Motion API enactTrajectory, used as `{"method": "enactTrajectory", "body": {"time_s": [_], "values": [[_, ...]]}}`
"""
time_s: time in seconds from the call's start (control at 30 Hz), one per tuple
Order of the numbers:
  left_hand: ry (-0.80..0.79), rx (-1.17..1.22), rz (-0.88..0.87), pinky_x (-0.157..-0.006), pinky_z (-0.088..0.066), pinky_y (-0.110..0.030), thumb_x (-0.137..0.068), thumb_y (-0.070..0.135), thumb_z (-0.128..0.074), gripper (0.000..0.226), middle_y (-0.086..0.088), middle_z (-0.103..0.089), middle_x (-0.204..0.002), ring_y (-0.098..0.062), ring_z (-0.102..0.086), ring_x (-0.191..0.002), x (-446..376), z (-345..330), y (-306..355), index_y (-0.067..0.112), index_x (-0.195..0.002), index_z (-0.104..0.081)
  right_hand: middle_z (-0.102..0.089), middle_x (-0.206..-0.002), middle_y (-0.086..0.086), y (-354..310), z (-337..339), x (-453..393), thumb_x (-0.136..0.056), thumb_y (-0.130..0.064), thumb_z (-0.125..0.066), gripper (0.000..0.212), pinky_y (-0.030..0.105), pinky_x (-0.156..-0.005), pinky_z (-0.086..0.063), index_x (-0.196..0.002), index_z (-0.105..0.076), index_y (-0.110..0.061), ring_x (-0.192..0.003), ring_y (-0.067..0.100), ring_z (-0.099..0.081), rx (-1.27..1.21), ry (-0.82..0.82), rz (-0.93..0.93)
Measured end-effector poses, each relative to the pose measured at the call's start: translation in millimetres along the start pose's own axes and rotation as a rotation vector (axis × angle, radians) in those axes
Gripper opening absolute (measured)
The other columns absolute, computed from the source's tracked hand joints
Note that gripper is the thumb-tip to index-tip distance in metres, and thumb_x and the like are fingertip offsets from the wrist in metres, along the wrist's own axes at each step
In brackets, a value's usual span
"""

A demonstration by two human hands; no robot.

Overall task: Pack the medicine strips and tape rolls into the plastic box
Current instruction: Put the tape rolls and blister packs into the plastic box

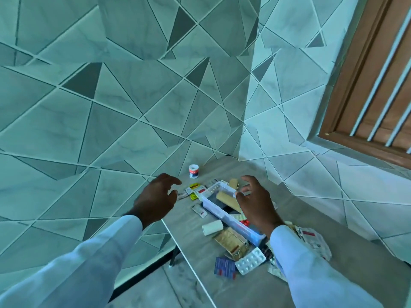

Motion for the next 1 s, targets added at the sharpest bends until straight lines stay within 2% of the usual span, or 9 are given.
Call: {"method": "enactTrajectory", "body": {"time_s": [0.1, 0.17, 0.4, 0.57, 0.7, 0.8, 0.93, 1.0], "values": [[-0.035, 0.008, 0.043, -0.080, -0.043, -0.022, -0.086, 0.014, -0.060, 0.026, 0.002, -0.062, -0.111, -0.015, -0.061, -0.092, -47.1, -16.6, -30.5, 0.025, -0.109, -0.064, -0.063, -0.110, 0.006, 6.8, -25.6, -48.3, -0.085, -0.019, -0.061, 0.043, 0.032, -0.086, -0.049, -0.126, -0.049, -0.025, -0.098, 0.025, -0.062, -0.005, -0.011, -0.021], [-0.051, 0.018, 0.072, -0.081, -0.042, -0.021, -0.086, 0.013, -0.060, 0.027, 0.001, -0.063, -0.112, -0.015, -0.061, -0.091, -74.3, -24.4, -48.0, 0.025, -0.109, -0.064, -0.062, -0.110, 0.006, 9.8, -39.0, -73.3, -0.085, -0.020, -0.062, 0.044, 0.032, -0.088, -0.047, -0.128, -0.049, -0.024, -0.101, 0.025, -0.060, 0.003, -0.031, -0.029], [-0.140, 0.035, 0.050, -0.080, -0.042, -0.021, -0.084, 0.011, -0.063, 0.029, 0.003, -0.063, -0.110, -0.011, -0.060, -0.085, -150.8, -67.2, -102.8, 0.026, -0.109, -0.064, -0.064, -0.111, 0.006, 51.7, -83.3, -130.5, -0.086, -0.023, -0.063, 0.043, 0.024, -0.084, -0.039, -0.127, -0.049, -0.024, -0.106, 0.023, -0.059, 0.049, -0.062, -0.154], [-0.259, 0.079, 0.071, -0.087, -0.048, -0.028, -0.083, 0.010, -0.063, 0.031, -0.001, -0.063, -0.113, -0.017, -0.061, -0.088, -225.9, -121.9, -165.8, 0.022, -0.112, -0.063, -0.066, -0.111, 0.006, 104.2, -108.3, -161.3, -0.082, -0.022, -0.064, 0.045, 0.026, -0.085, -0.044, -0.125, -0.052, -0.022, -0.105, 0.021, -0.061, 0.108, -0.003, -0.345], [-0.362, 0.151, -0.017, -0.088, -0.047, -0.029, -0.079, 0.004, -0.065, 0.036, -0.006, -0.063, -0.113, -0.022, -0.062, -0.090, -291.1, -179.9, -186.6, 0.019, -0.112, -0.062, -0.068, -0.111, 0.010, 123.4, -133.8, -184.6, -0.082, -0.019, -0.063, 0.042, 0.030, -0.086, -0.046, -0.123, -0.055, -0.015, -0.104, 0.029, -0.063, 0.171, 0.055, -0.468], [-0.447, 0.185, -0.107, -0.095, -0.045, -0.031, -0.076, -0.002, -0.063, 0.040, -0.010, -0.062, -0.114, -0.028, -0.061, -0.102, -326.1, -217.1, -190.7, 0.013, -0.113, -0.062, -0.068, -0.108, 0.014, 123.2, -156.8, -202.4, -0.083, -0.014, -0.061, 0.038, 0.032, -0.082, -0.047, -0.120, -0.056, -0.012, -0.102, 0.032, -0.063, 0.195, 0.054, -0.527], [-0.518, 0.144, -0.135, -0.102, -0.041, -0.036, -0.079, 0.009, -0.061, 0.043, -0.005, -0.055, -0.127, -0.026, -0.052, -0.118, -356.8, -254.4, -196.8, 0.019, -0.121, -0.059, -0.060, -0.111, 0.003, 128.6, -189.3, -213.2, -0.080, -0.018, -0.065, 0.053, 0.030, -0.079, -0.048, -0.131, -0.051, -0.020, -0.092, 0.021, -0.061, 0.141, 0.012, -0.631], [-0.577, 0.061, -0.136, -0.107, -0.038, -0.040, -0.082, 0.016, -0.061, 0.049, -0.004, -0.045, -0.141, -0.027, -0.044, -0.128, -364.4, -275.2, -202.3, 0.025, -0.130, -0.052, -0.059, -0.116, 0.002, 131.3, -199.6, -216.1, -0.079, -0.022, -0.068, 0.057, 0.029, -0.085, -0.048, -0.133, -0.049, -0.023, -0.095, 0.020, -0.061, 0.150, 0.000, -0.653]]}}
Point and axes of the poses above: each hand's wrist, its own x-axis away from the middle knuckle, its own z-axis out of the back of the hand, y = z × x, the point moved 7 cm from there along -x, towards the middle knuckle
